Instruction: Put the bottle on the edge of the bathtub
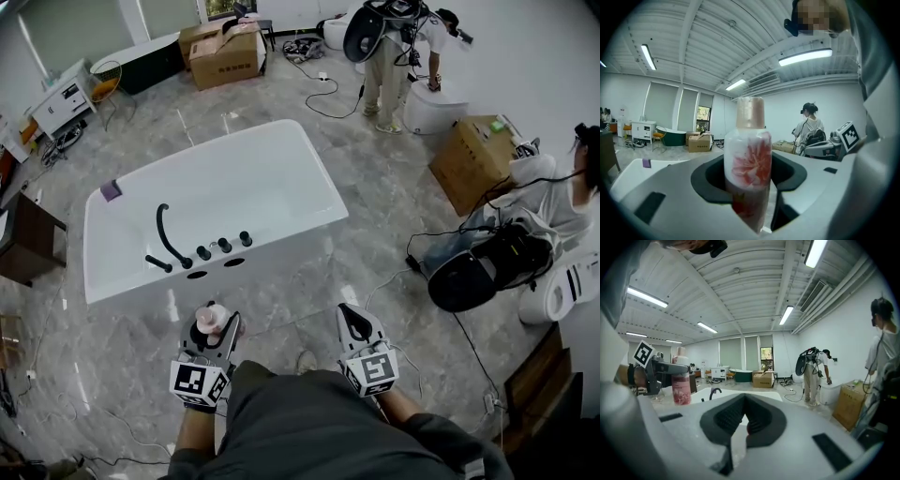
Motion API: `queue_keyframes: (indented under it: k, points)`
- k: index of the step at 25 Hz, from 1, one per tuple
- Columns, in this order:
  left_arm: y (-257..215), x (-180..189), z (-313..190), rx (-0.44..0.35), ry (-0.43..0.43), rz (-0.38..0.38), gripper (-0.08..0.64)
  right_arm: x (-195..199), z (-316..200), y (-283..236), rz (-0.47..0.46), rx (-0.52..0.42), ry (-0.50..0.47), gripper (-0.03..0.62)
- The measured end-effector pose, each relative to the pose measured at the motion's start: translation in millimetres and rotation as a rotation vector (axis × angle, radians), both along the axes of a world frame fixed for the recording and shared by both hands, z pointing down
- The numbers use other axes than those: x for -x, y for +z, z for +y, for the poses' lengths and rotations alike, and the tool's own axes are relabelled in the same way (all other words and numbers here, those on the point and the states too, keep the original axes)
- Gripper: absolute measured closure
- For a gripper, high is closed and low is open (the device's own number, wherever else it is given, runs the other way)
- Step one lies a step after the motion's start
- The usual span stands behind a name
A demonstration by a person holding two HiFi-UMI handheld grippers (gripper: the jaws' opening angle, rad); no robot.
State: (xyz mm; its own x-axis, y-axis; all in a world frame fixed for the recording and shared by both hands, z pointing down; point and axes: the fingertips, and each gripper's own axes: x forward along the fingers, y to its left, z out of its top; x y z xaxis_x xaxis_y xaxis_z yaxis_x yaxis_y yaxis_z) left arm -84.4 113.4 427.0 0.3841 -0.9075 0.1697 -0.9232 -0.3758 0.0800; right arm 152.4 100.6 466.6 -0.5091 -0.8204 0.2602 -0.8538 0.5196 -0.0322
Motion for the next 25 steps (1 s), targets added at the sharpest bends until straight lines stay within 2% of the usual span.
queue_keyframes:
  k: [4,8,16,20,25]
  points:
    - [5,-10,-29,0.017,0.0,0.04,0.333,-11,-21,11,0.016,0.02,-0.022,0.592]
    - [11,-11,-63,0.019,0.031,0.036,0.333,-2,-44,16,0.012,0.037,-0.032,0.592]
    - [52,-5,-160,0.038,0.153,0.012,0.333,17,-105,38,0.065,0.095,0.013,0.592]
    - [75,4,-210,0.058,0.236,-0.023,0.333,39,-146,45,0.094,0.136,0.06,0.592]
    - [93,28,-269,0.073,0.302,-0.035,0.333,83,-207,37,0.118,0.133,0.097,0.592]
